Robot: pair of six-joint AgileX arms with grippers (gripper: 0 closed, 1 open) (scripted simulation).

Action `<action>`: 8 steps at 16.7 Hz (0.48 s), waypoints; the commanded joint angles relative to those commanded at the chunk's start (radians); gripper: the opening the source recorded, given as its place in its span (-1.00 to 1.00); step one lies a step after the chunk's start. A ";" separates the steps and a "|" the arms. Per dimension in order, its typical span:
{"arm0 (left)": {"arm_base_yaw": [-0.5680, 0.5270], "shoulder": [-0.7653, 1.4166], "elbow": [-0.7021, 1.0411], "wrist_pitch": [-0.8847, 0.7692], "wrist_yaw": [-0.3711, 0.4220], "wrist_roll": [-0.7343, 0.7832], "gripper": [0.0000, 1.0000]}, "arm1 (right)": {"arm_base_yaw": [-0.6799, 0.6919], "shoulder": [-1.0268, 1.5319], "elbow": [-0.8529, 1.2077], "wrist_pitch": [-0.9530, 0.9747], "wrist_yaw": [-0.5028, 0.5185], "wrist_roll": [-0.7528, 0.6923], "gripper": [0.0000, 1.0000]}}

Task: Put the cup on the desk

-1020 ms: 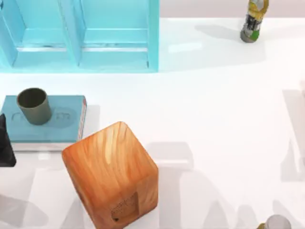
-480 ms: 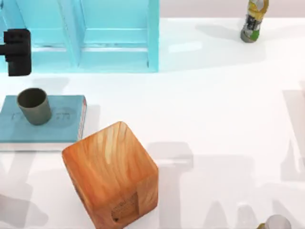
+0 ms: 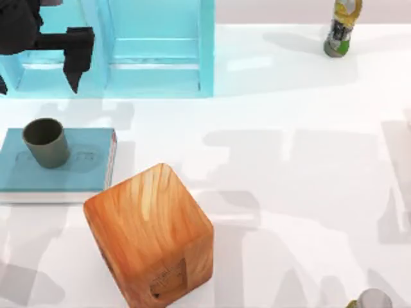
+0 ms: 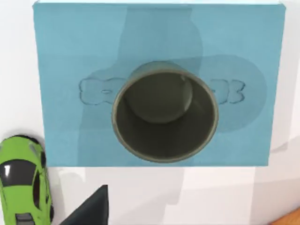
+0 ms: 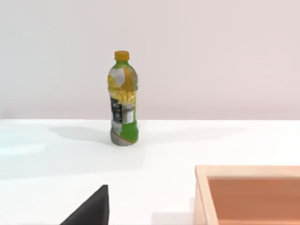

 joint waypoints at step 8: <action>-0.013 0.124 0.116 -0.106 -0.008 -0.007 1.00 | 0.000 0.000 0.000 0.000 0.000 0.000 1.00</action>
